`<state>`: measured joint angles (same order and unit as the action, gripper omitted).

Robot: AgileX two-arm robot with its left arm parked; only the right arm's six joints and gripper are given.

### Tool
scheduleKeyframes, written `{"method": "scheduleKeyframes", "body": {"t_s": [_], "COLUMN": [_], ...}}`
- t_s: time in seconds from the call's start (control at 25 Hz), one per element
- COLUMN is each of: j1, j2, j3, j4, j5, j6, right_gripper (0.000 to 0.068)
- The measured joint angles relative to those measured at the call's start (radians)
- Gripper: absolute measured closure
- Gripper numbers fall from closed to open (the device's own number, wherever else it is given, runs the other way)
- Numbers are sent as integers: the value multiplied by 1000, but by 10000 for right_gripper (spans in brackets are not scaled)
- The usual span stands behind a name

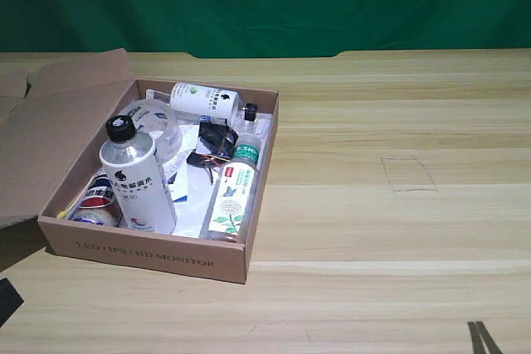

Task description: Place the white bottle into the box.

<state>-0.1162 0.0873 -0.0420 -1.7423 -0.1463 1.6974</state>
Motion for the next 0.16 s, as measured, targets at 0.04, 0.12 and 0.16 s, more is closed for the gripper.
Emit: {"method": "scheduleKeyframes", "body": {"t_s": [0.04, 0.12, 0.16], "j1": [0, 0, 0], "j2": [0, 0, 0], "j3": [0, 0, 0], "j4": [-1, -3, -3], "j5": [-13, -21, -21], "j6": [0, 0, 0], "right_gripper": [680, 680, 680]}}
